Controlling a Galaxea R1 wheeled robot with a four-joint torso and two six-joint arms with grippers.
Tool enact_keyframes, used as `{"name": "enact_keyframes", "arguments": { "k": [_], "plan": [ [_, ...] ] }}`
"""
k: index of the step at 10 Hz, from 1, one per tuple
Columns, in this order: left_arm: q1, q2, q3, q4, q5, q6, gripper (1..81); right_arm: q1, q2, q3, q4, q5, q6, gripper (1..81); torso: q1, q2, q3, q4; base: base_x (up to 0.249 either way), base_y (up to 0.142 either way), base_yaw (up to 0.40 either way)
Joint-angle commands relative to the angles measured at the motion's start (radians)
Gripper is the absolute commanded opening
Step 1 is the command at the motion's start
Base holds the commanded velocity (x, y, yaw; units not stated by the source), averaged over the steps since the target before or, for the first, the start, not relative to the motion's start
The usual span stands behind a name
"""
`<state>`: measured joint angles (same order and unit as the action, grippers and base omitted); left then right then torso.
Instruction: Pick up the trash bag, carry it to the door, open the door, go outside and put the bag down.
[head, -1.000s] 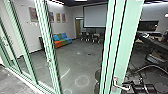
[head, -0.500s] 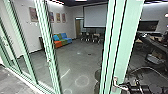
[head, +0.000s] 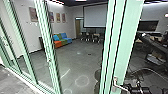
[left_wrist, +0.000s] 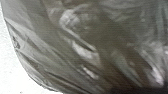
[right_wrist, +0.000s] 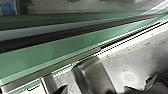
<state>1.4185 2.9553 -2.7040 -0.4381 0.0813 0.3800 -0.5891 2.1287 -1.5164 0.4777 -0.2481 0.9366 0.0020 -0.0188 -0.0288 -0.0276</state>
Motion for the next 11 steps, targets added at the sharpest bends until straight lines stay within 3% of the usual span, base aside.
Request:
{"name": "enact_keyframes", "arguments": {
  "k": [1,4,7,9,11],
  "plan": [
    [-0.062,-0.013,-0.003,-0.01,0.061,-0.001,1.0,0.099,0.027,-0.016,0.015,-0.037,0.021,81.1,0.0,0.0,0.0,0.0,0.0,0.0,0.0],
    [-0.06,-0.013,-0.011,-0.011,0.061,-0.001,1.0,0.021,0.119,-0.083,0.012,0.01,0.028,81.1,0.0,0.0,0.0,0.0,0.0,0.0,0.0],
    [-0.059,-0.013,-0.019,-0.011,0.061,-0.001,1.0,-0.024,0.148,-0.08,0.01,0.082,0.028,81.1,-0.002,-0.001,0.001,-0.002,0.0,0.0,0.0],
    [-0.057,-0.013,-0.019,-0.01,0.063,-0.001,1.0,-0.036,0.151,-0.071,0.001,0.093,0.028,81.1,-0.002,-0.001,0.001,-0.002,0.0,0.0,0.0],
    [-0.056,-0.013,-0.019,-0.01,0.068,-0.001,1.0,-0.08,0.174,-0.065,-0.08,0.15,0.028,81.1,-0.002,-0.001,0.001,-0.002,0.0,0.0,0.0]
  ]
}}
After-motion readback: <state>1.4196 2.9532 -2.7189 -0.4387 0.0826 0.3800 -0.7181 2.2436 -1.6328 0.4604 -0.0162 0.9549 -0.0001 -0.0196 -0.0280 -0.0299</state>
